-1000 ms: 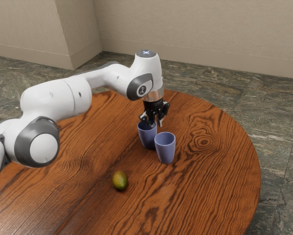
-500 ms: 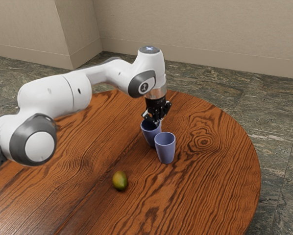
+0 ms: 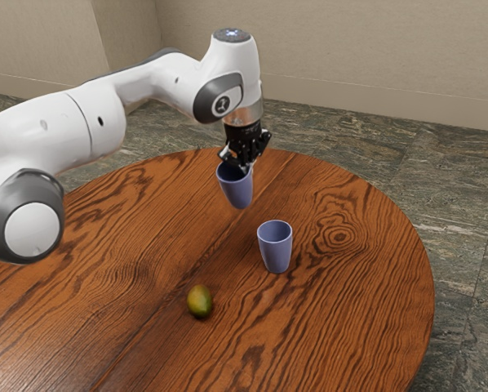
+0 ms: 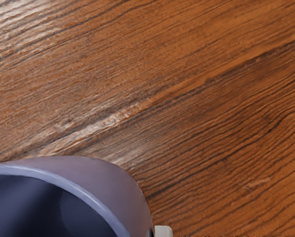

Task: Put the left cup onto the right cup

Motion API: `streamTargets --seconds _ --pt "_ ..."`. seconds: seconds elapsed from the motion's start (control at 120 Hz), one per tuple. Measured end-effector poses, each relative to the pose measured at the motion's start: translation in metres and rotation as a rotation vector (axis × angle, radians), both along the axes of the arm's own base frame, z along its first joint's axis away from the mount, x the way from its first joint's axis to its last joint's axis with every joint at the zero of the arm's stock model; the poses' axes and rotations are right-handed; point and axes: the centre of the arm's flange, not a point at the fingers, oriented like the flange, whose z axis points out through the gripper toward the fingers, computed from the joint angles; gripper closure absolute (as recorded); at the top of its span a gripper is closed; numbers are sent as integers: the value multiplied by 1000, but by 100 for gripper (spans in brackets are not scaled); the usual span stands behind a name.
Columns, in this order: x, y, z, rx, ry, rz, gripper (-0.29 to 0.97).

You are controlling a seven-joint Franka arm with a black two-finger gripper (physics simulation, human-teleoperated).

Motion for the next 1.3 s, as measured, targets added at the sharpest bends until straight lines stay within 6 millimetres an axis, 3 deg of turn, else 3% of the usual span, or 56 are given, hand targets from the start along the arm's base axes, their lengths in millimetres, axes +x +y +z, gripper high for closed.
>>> streamTargets --seconds 0.175,0.492,0.708,0.983,1.3 --pt "-5 -13 12 -8 4 -21 78" --pt "-20 -60 36 -19 -10 -90 78" --pt "-27 -80 34 -22 1 -112 78" --pt "-34 -94 30 -39 23 -95 78" --pt "-37 -96 23 -45 57 -45 78"
